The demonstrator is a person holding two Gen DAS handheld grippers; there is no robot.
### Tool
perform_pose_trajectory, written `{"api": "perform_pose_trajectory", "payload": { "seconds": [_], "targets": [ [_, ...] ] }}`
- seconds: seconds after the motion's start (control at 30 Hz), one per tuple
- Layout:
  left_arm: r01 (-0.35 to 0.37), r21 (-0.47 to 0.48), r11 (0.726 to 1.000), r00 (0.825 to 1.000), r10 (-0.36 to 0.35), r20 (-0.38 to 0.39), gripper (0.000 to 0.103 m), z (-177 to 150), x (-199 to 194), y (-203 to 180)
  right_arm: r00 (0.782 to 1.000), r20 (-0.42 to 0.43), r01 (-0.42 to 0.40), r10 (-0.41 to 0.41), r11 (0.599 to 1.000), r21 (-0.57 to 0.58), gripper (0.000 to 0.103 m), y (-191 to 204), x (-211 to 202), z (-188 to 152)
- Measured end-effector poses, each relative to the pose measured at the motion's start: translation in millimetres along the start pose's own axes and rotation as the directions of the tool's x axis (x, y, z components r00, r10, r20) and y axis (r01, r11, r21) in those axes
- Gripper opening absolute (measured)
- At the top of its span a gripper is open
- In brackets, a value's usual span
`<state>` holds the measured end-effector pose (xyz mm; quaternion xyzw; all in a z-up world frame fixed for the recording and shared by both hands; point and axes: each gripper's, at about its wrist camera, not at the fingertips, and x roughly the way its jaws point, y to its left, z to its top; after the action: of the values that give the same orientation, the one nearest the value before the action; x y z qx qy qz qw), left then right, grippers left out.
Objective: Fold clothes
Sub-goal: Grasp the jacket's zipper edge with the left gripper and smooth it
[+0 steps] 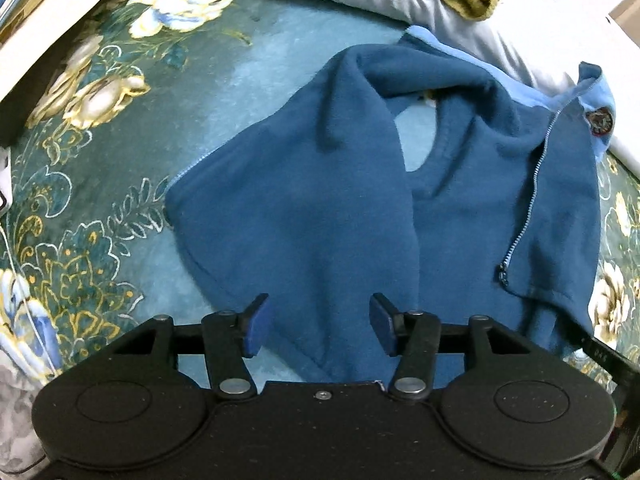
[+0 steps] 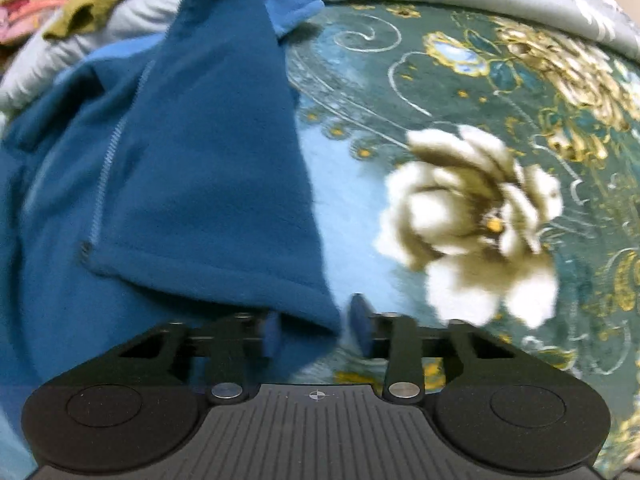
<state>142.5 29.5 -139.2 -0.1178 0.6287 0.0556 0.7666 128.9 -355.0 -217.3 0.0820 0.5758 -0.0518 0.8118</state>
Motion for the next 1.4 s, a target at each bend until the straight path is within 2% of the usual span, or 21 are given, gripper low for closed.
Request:
{"api": "perform_pose_trajectory", "payload": {
  "seconds": [0.07,0.17,0.27,0.33,0.5,0.6,0.8,0.97,1.13,1.27,1.37,1.4],
  "targets": [
    [0.003,0.005,1.000,1.000,-0.003,-0.002,0.053,-1.0,0.3,-1.9,1.000,0.009,-0.002,0.002,1.000,0.018,0.007,1.0,-6.6,0.6],
    [0.007,0.005,1.000,1.000,-0.007,-0.007,0.053,-1.3,1.3,-3.5,0.998,0.048,0.040,-0.042,0.998,0.048,0.006,-6.0,-26.6,-2.2],
    [0.015,0.005,1.000,1.000,-0.015,-0.009,0.053,-1.1,2.5,-4.3,0.989,0.082,0.114,-0.121,0.990,0.088,0.006,-22.7,-49.6,-10.9],
    [0.017,0.005,1.000,1.000,-0.017,-0.009,0.053,-1.7,4.0,-3.4,0.982,0.053,0.177,-0.184,0.978,0.109,0.006,-37.1,-54.6,-20.8],
    [-0.025,-0.010,1.000,1.000,0.025,-0.006,0.054,-7.0,9.9,9.2,0.966,-0.042,0.259,-0.256,0.957,0.130,0.006,-56.9,-39.8,-36.7],
    [-0.067,-0.045,0.997,0.998,0.066,-0.015,0.054,-12.2,14.1,26.2,0.955,-0.038,0.295,-0.293,0.942,0.163,0.006,-60.9,-38.2,-30.6],
    [-0.103,-0.110,0.989,0.994,0.100,-0.039,0.054,-22.3,24.1,58.4,0.912,-0.021,0.406,-0.409,0.895,0.187,0.007,-80.7,-43.2,-8.6],
    [-0.096,-0.099,0.990,0.995,0.093,-0.031,0.054,-27.5,41.0,68.2,0.914,-0.042,0.405,-0.403,0.904,0.140,0.008,-74.7,-41.4,1.5],
    [-0.051,-0.076,0.996,0.999,0.052,0.011,0.053,-23.4,61.8,75.8,0.926,-0.034,0.377,-0.375,0.919,0.116,0.015,-63.7,-64.5,-3.7],
    [-0.022,-0.028,0.999,1.000,0.022,0.017,0.052,-18.3,75.9,77.1,0.937,-0.005,0.348,-0.348,0.936,0.045,0.028,-50.0,-82.8,-5.6],
    [-0.010,0.001,1.000,1.000,0.010,0.013,0.042,-15.7,81.8,77.0,0.941,0.011,0.339,-0.339,0.941,-0.005,0.031,-38.4,-90.4,-3.8],
    [-0.004,0.001,1.000,1.000,0.004,0.015,0.032,-15.0,81.2,77.3,0.943,0.011,0.334,-0.334,0.943,-0.012,0.033,-35.6,-90.7,-2.4]
  ]
}}
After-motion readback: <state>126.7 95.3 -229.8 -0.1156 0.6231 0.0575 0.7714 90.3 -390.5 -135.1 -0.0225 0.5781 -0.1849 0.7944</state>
